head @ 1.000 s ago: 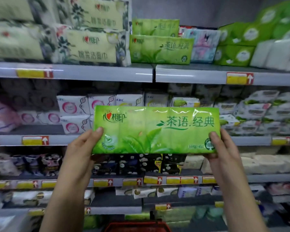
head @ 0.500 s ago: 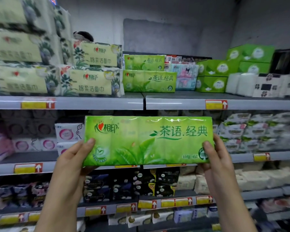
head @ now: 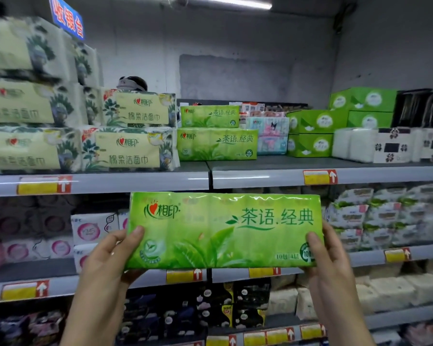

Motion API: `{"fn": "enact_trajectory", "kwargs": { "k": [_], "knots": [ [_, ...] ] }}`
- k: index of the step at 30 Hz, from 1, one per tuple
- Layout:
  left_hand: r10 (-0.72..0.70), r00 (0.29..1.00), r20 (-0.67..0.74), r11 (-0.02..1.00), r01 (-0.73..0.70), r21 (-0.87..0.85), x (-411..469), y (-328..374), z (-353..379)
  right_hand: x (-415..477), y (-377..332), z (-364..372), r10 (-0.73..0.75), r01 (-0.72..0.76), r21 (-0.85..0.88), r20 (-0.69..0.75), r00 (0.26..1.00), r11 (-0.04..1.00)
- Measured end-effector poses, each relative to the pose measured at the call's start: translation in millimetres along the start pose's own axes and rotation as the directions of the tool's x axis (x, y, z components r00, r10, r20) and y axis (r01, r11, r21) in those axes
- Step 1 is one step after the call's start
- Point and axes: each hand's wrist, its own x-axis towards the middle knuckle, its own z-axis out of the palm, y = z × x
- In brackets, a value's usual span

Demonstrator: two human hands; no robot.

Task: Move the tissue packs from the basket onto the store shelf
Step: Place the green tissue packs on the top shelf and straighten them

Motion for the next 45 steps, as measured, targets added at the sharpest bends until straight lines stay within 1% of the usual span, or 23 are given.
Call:
{"fn": "enact_trajectory", "kwargs": {
  "k": [3,5,8,10,14,17,21,24,27,28,30,33,37,38,41,43,45],
  "knots": [
    [0.021,0.999,-0.029,1.0,-0.021,-0.002,11,-7,9,20,7,-1,0.001,-0.002,0.025,0.029,1.0,1.0],
    [0.048,0.999,-0.023,0.999,-0.048,0.012,19,-12,17,37,10,-5,0.005,-0.009,0.045,0.079,0.997,0.999],
    [0.081,0.997,-0.007,0.995,-0.081,0.054,28,-21,35,64,13,-18,0.009,-0.01,0.009,0.111,0.994,1.0],
    [0.099,0.995,-0.022,0.995,-0.098,0.033,34,-28,48,82,13,-28,-0.002,0.004,-0.01,0.132,0.991,1.0],
    [0.107,0.993,-0.057,0.994,-0.106,0.024,41,-42,73,112,16,-39,0.006,-0.005,-0.006,0.164,0.986,1.0],
    [0.092,0.993,-0.078,0.996,-0.091,0.019,48,-46,77,127,22,-42,0.016,-0.023,0.038,0.169,0.985,0.999],
    [0.145,0.987,-0.063,0.985,-0.138,0.105,61,-34,79,140,32,-35,0.012,-0.02,0.049,0.163,0.987,0.999],
    [0.207,0.978,-0.011,0.965,-0.203,0.163,73,-17,84,152,27,-32,-0.04,0.034,0.039,0.158,0.987,0.999],
    [0.208,0.971,0.118,0.945,-0.231,0.233,93,3,92,173,15,-29,-0.155,0.174,-0.07,0.223,0.962,0.982],
    [0.193,0.967,0.167,0.932,-0.234,0.277,103,12,95,180,10,-27,-0.179,0.209,-0.104,0.242,0.954,0.972],
    [0.141,0.956,0.258,0.902,-0.231,0.366,124,33,99,197,2,-23,-0.202,0.236,-0.125,0.233,0.951,0.964],
    [0.035,0.941,0.337,0.841,-0.21,0.499,153,57,116,227,-7,-12,-0.235,0.271,-0.15,0.22,0.947,0.951],
    [0.017,0.916,0.401,0.818,-0.243,0.521,189,77,136,263,-12,2,-0.233,0.262,-0.088,0.252,0.939,0.961],
    [0.019,0.914,0.405,0.8,-0.257,0.543,198,82,139,272,-12,6,-0.231,0.262,-0.088,0.263,0.937,0.961],
    [0.038,0.918,0.395,0.685,-0.312,0.658,224,92,145,296,-12,19,-0.22,0.263,-0.121,0.29,0.931,0.957],
    [0.08,0.919,0.387,0.596,-0.355,0.72,239,99,149,312,-12,28,-0.22,0.277,-0.16,0.305,0.927,0.947],
    [0.119,0.915,0.386,0.474,-0.394,0.787,252,104,150,324,-12,35,-0.227,0.293,-0.187,0.311,0.923,0.938]
  ]
}}
